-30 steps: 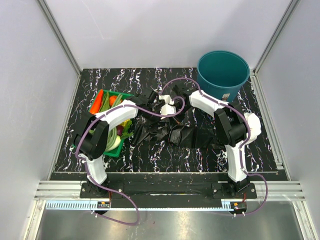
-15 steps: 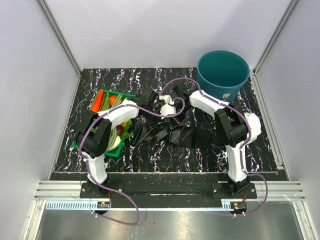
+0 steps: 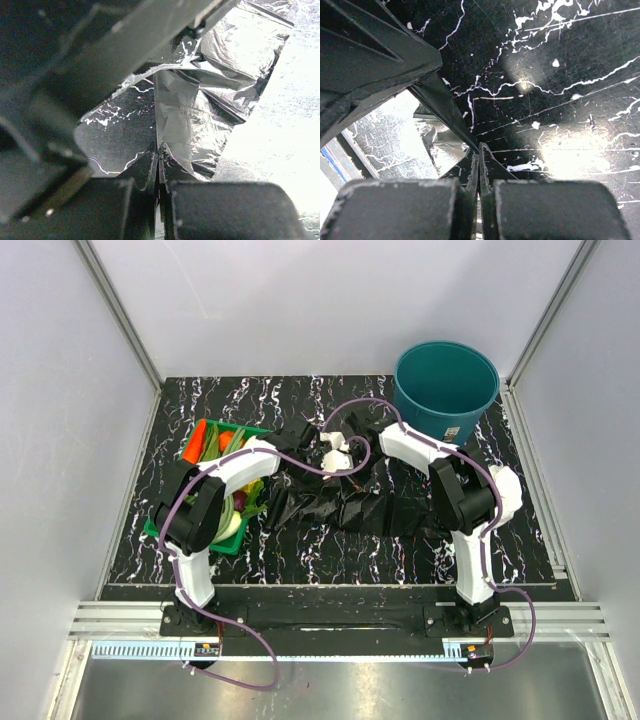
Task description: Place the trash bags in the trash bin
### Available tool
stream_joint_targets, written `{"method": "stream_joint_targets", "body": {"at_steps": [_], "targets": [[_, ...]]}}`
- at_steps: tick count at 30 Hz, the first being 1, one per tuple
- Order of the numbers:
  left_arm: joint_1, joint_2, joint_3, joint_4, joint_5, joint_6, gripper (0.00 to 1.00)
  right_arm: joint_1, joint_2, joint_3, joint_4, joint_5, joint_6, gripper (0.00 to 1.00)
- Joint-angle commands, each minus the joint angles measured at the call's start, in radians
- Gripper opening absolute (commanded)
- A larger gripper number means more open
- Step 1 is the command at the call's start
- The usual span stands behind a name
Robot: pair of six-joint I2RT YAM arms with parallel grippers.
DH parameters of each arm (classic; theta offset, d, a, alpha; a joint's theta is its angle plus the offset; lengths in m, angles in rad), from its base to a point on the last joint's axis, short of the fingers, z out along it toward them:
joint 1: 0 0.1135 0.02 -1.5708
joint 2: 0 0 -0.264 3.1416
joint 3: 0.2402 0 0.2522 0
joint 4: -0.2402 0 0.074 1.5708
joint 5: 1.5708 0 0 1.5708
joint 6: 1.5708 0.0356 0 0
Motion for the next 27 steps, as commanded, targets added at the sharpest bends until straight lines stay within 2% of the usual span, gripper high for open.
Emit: {"method": "stream_joint_targets", "body": {"at_steps": [1,12,27], "targets": [[-0.002,-0.031,0.027,0.003,0.009,-0.024,0.0,0.007,-0.066,-0.012,0.029,0.063,0.032,0.0],[0.008,-0.1,-0.056,0.075,-0.04,-0.042,0.0,0.004,-0.081,-0.083,0.072,0.11,0.057,0.0],[0.057,-0.159,-0.142,0.179,-0.051,-0.104,0.0,-0.102,-0.082,-0.147,0.124,0.077,0.144,0.0]]}}
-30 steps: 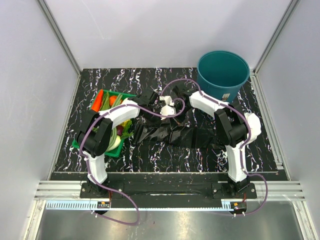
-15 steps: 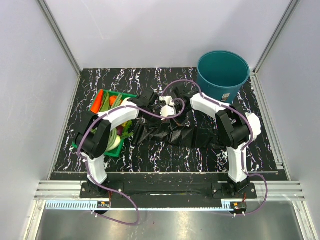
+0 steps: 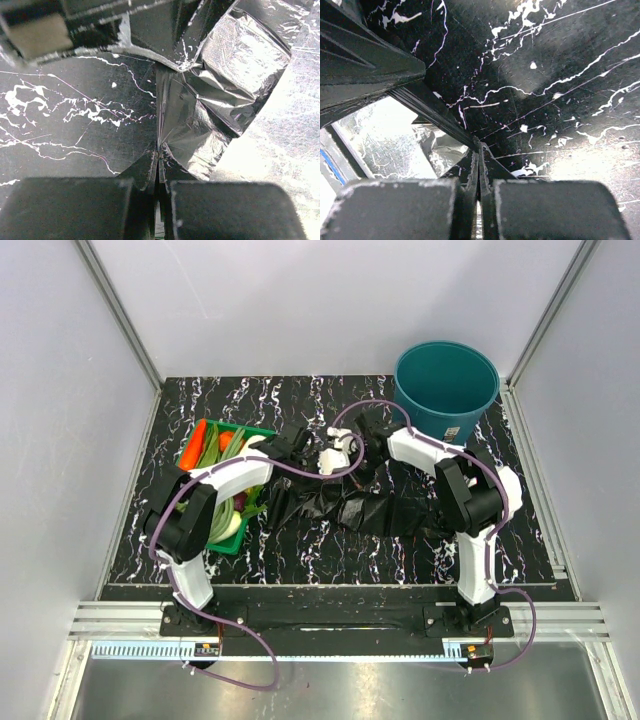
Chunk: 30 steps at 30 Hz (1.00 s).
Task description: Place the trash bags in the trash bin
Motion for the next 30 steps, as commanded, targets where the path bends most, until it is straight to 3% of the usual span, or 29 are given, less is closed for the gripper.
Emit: {"method": "stream_joint_targets", "body": {"at_steps": [1,15,21,24,26,27,30], "targets": [[0.058,-0.087,-0.025,0.006,-0.022,-0.023,0.0,-0.068,-0.032,-0.031,-0.048,0.095,0.022,0.0],[0.096,-0.119,-0.056,0.026,0.026,-0.058,0.0,-0.084,-0.023,-0.064,-0.008,0.259,0.088,0.0],[0.076,-0.112,-0.045,0.01,0.007,-0.048,0.0,-0.087,-0.053,-0.041,-0.02,0.076,0.049,0.0],[0.061,-0.106,-0.034,-0.004,0.01,-0.035,0.0,-0.085,-0.04,0.003,-0.074,-0.022,-0.003,0.15],[0.049,-0.1,-0.021,-0.018,0.013,-0.025,0.0,-0.084,-0.024,0.031,-0.1,-0.076,-0.03,0.4],[0.041,-0.097,-0.016,-0.023,0.013,-0.022,0.0,-0.084,-0.02,0.044,-0.117,-0.107,-0.047,0.47],[0.026,-0.089,0.002,-0.041,0.015,-0.008,0.0,-0.081,0.0,0.08,-0.143,-0.155,-0.078,0.52]]}}
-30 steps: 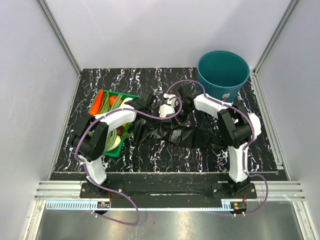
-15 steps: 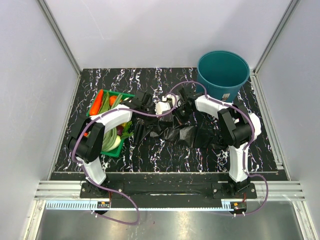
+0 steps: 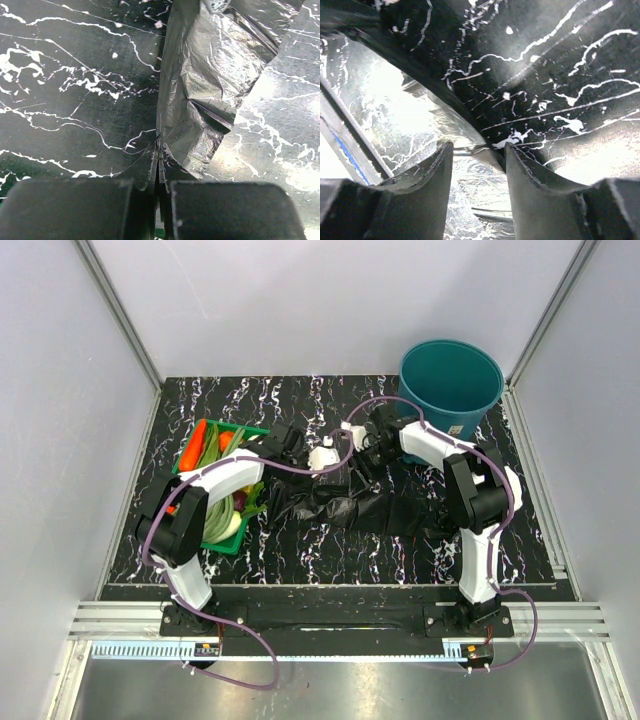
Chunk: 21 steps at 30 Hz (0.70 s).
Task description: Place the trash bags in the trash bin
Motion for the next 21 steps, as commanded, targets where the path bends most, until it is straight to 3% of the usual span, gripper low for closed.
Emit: {"method": "stream_joint_targets", "body": {"at_steps": [1,5,21], "targets": [[-0.026,-0.031,0.057,-0.035,-0.002,0.035,0.0,0.0,0.003,0.087,-0.07,-0.123,-0.088,0.54],[-0.039,-0.024,0.069,-0.041,-0.002,0.041,0.0,0.018,0.008,0.123,-0.081,-0.152,-0.125,0.61],[-0.048,-0.023,0.077,-0.065,0.028,0.067,0.0,0.08,0.106,0.234,-0.098,-0.193,-0.239,0.63]]}}
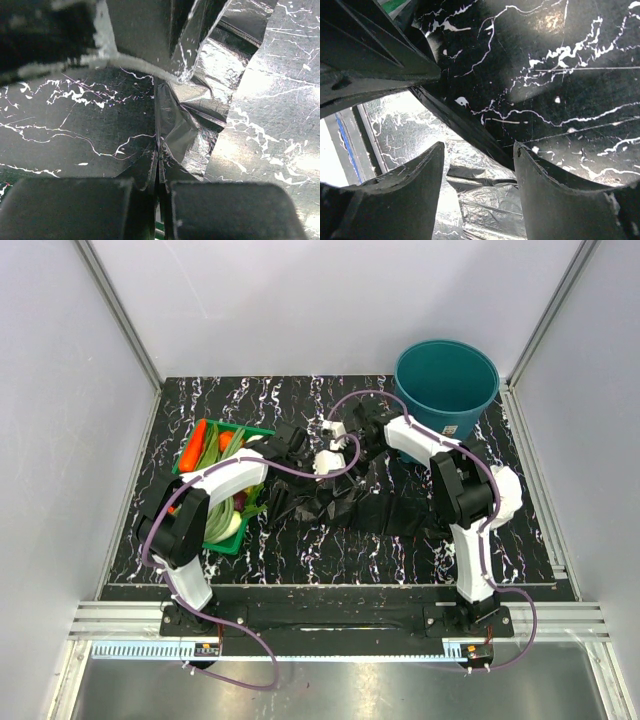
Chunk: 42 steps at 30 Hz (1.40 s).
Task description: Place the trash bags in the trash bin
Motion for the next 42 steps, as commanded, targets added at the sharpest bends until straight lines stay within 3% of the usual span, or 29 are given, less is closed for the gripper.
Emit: {"method": "stream_joint_targets", "body": {"at_steps": [1,9,20,22,28,42], "targets": [[-0.005,-0.024,0.044,0.002,0.03,0.023,0.0,0.027,0.014,0.051,-0.006,-0.039,-0.029,0.63],[-0.007,-0.025,0.041,0.002,0.035,0.023,0.0,0.035,0.043,0.062,0.016,-0.076,0.0,0.51],[-0.007,-0.033,0.031,0.006,0.041,0.023,0.0,0.046,0.051,0.045,0.045,-0.094,0.032,0.42],[-0.007,-0.033,0.027,0.006,0.041,0.023,0.0,0.047,0.052,0.044,0.045,-0.089,0.035,0.36],[-0.007,-0.039,0.022,0.014,0.042,0.015,0.0,0.049,0.064,0.05,0.059,-0.05,0.093,0.0],[-0.012,-0.063,0.044,0.025,0.034,-0.049,0.0,0.049,0.074,0.04,0.056,0.127,0.409,0.0]]}}
